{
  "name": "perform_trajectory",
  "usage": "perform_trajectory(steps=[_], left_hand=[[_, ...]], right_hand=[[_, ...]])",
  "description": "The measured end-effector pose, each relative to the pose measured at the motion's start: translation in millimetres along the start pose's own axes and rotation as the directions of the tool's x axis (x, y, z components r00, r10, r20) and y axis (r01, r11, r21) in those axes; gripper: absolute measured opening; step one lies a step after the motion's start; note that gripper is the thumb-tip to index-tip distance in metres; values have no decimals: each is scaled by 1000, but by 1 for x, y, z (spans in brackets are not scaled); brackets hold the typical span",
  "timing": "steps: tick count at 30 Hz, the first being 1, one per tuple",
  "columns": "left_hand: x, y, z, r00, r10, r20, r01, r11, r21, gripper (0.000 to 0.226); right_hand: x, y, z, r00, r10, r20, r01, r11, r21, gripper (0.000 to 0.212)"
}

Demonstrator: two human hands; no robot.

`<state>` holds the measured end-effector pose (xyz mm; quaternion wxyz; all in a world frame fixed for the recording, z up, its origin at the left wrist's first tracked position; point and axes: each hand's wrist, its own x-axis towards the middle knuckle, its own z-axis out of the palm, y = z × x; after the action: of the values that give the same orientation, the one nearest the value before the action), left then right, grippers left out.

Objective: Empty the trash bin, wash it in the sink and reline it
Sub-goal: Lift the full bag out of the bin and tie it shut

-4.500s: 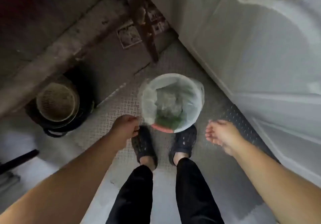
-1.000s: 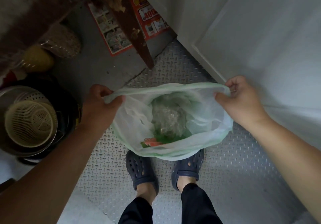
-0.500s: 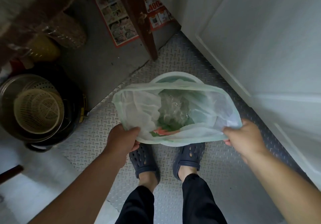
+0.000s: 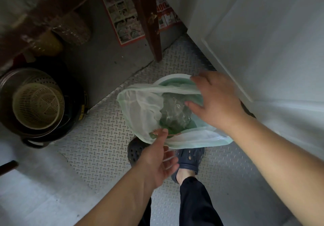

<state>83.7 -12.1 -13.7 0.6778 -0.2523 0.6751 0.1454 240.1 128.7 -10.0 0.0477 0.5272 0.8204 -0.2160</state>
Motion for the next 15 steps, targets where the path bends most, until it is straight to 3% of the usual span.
perform_trajectory(steps=[3, 7, 12, 15], left_hand=[[4, 1, 9, 1000, 17, -19, -16, 1000, 24, 44], [7, 2, 10, 996, 55, -65, -52, 998, 43, 28], [2, -5, 2, 986, 131, -106, -125, 990, 66, 16], [-11, -15, -8, 963, 250, -99, -231, 958, 171, 19]], right_hand=[[21, -11, 7, 997, -66, 43, 66, 998, 2, 44], [24, -11, 10, 999, -39, -25, 40, 998, 55, 24], [16, -13, 3, 997, -28, -71, 36, 994, 102, 18], [12, -14, -9, 996, -10, -86, 25, 985, 173, 18]])
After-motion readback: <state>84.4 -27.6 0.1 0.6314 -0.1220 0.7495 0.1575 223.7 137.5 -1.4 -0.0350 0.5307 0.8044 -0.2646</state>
